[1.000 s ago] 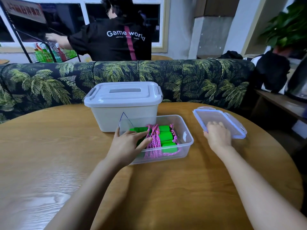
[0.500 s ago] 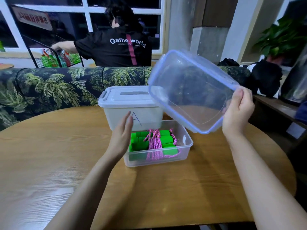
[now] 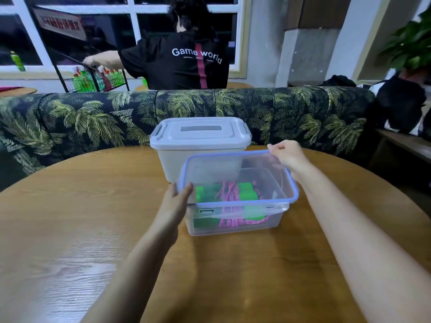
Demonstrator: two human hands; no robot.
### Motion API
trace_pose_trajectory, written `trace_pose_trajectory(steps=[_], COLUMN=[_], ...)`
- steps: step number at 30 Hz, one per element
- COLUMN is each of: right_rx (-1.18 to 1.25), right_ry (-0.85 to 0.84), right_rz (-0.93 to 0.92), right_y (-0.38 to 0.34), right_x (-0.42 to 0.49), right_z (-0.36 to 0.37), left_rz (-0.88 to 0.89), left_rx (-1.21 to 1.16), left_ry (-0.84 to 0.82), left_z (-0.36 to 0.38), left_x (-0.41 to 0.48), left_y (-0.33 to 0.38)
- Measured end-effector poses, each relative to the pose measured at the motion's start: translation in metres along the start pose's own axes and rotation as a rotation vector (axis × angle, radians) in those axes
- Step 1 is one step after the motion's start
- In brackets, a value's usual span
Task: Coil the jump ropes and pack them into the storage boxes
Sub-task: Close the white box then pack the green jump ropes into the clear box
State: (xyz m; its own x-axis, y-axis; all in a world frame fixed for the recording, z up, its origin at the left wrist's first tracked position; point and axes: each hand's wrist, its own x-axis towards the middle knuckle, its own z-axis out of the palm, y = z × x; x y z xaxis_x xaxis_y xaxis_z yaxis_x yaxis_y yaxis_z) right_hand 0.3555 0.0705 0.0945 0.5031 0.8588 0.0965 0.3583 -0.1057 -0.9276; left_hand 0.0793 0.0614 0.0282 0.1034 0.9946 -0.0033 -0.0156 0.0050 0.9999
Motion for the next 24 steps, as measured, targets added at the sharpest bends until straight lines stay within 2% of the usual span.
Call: trace_pose_trajectory(steps=[2, 6, 8, 10, 12, 14, 17, 19, 24], right_rx=[-0.125, -0.165, -0.294, -0.359, -0.279, -0.102, 0.169, 0.279, 0.237], right_ry=[0.006, -0.14, -0.105, -0.034, 0.005, -0.006, -0.019, 0.005, -0.103], right_rz=[-0.029, -0.101, -0.152, -0.158, -0.143, -0.058, 0.066, 0.09, 0.044], right_y=[0.013, 0.032, 0.036, 0.041, 0.051, 0.065, 0.076, 0.074, 0.067], right_x=[0.015, 0.024, 0.02, 0.002, -0.027, -0.061, -0.093, -0.105, -0.138], right_z=[0.009, 0.02, 0.017, 0.009, 0.003, 0.001, 0.01, 0.018, 0.033], left_rz=[-0.037, -0.081, -0.078, -0.015, 0.134, 0.195, 0.026, -0.013, -0.033], left_rx=[-0.013, -0.069, -0.056, 0.059, 0.232, 0.256, 0.021, -0.064, -0.078], left_ry=[0.01, 0.056, 0.066, 0.092, 0.11, 0.1, 0.035, 0.034, 0.133], left_z=[0.004, 0.01, 0.009, 0.007, 0.002, -0.001, -0.003, -0.001, -0.027], left_x=[0.0, 0.0, 0.001, -0.004, -0.009, -0.009, -0.006, -0.006, -0.005], left_y=[-0.012, -0.025, -0.029, -0.027, -0.025, -0.028, -0.035, -0.039, -0.042])
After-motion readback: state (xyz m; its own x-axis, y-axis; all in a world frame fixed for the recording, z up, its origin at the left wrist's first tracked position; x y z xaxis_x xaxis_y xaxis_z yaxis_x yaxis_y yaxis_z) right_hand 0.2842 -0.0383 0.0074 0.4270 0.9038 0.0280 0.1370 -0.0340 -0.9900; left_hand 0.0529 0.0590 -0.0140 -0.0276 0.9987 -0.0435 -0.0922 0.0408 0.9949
